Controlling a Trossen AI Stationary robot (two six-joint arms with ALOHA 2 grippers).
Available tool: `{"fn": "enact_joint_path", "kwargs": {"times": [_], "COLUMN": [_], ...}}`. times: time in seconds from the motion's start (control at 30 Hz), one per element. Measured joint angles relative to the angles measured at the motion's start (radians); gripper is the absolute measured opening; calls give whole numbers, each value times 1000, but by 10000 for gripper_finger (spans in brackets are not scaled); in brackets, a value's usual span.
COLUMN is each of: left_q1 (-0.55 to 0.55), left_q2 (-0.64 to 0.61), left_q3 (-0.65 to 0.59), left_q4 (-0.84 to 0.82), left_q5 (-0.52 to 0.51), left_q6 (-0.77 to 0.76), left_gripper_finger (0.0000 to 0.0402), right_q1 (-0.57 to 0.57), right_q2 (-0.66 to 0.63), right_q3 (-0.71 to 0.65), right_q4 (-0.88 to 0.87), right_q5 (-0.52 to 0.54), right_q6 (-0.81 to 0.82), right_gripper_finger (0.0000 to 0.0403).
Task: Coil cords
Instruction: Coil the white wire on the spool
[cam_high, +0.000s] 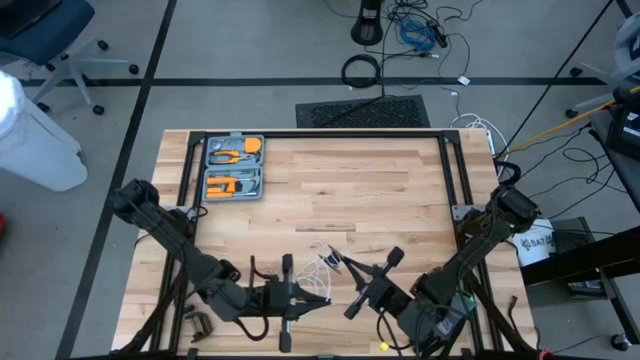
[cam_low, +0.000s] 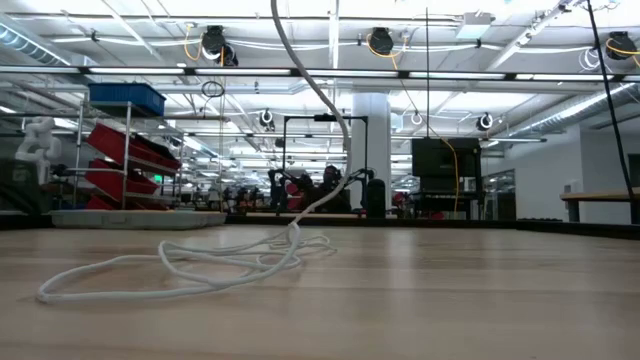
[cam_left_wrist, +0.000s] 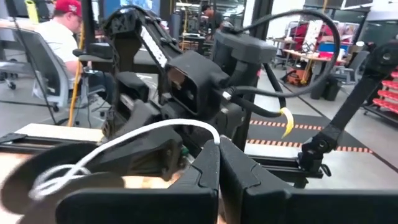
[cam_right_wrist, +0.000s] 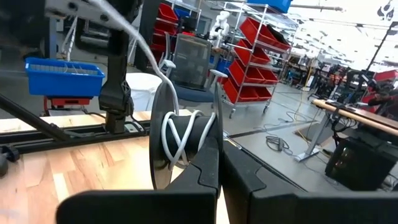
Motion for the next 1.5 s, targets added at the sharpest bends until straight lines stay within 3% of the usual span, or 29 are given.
{"fn": "enact_joint_path", "kwargs": {"times": [0.63, 1.17, 1.5], "left_q1": [73, 95, 127], "left_q2": [77, 77, 109], "left_q3": [0, 0, 0], "left_q4": [-20, -169, -213], "left_q5": [49, 137, 188], "left_q6": [-80, -168, -202], "left_gripper_finger": [1, 1, 2], "right_q1": [-2, 9, 53], "right_q2": [0, 0, 0], "right_q3": [0, 0, 0], "right_q4": [21, 55, 220], "right_q5": [-5, -8, -8], "right_q6": [-7, -28, -187], "right_gripper_finger": [0, 0, 0]}}
